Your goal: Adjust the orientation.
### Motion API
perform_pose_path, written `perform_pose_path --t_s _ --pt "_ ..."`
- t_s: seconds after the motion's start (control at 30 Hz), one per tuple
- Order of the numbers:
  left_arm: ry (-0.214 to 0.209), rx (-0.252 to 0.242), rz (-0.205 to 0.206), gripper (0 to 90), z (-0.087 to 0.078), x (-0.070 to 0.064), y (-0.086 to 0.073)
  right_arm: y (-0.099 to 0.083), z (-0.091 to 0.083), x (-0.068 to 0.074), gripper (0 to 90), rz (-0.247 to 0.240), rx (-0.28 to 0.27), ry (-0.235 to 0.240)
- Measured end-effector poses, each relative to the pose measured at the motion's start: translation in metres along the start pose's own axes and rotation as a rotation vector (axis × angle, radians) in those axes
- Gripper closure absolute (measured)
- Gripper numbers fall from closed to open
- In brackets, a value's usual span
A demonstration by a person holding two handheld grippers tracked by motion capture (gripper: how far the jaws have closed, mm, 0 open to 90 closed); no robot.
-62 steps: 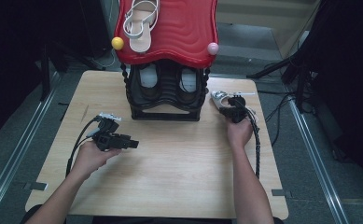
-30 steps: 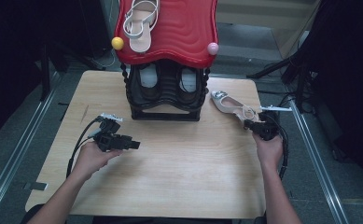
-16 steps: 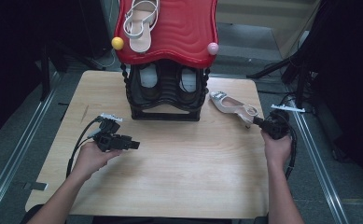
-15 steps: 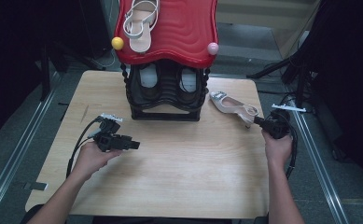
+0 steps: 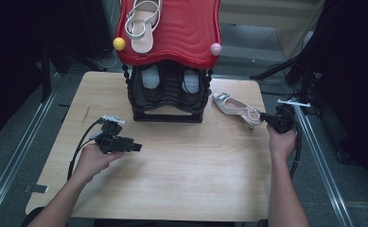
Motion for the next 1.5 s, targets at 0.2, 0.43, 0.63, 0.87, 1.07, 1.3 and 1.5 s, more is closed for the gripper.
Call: perform_pose_path --t_s 0.2,0.43,0.63,0.87,1.07,1.3,1.5 --pt "-0.001 0.006 0.004 45.5 0.001 0.0 -0.001 -0.001 0.004 0.01 90.0 -0.01 0.01 0.019" --pt "-0.002 0.004 0.003 45.5 0.001 0.0 0.0 -0.006 0.007 0.024 90.0 -0.012 0.021 0.053" --pt "-0.003 0.006 0.001 45.5 0.001 0.0 -0.001 -0.009 0.01 0.033 90.0 -0.001 0.032 0.084" --pt "0.0 0.007 0.0 45.5 0.001 0.001 -0.001 -0.003 0.005 0.031 90.0 -0.01 0.046 0.063" --pt "0.001 0.01 0.004 45.5 0.001 0.001 -0.001 0.006 -0.006 0.007 90.0 0.019 0.008 0.02" --pt "0.001 0.009 0.003 45.5 0.0 0.002 -0.001 -0.002 0.002 -0.007 90.0 0.058 0.031 -0.009" --pt "0.002 0.009 0.003 45.4 0.0 0.002 -0.001 -0.008 0.001 0.001 90.0 0.047 0.034 0.01"
Point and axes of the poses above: each handheld gripper's, and its own axes: z roughly forward along the jaws, y roughly out of its top, x roughly to its left, the point moved 4 cm from there along z, roughly forward along the jaws, and after that the axes turned 11 degrees about -x, right-handed, at the moved point
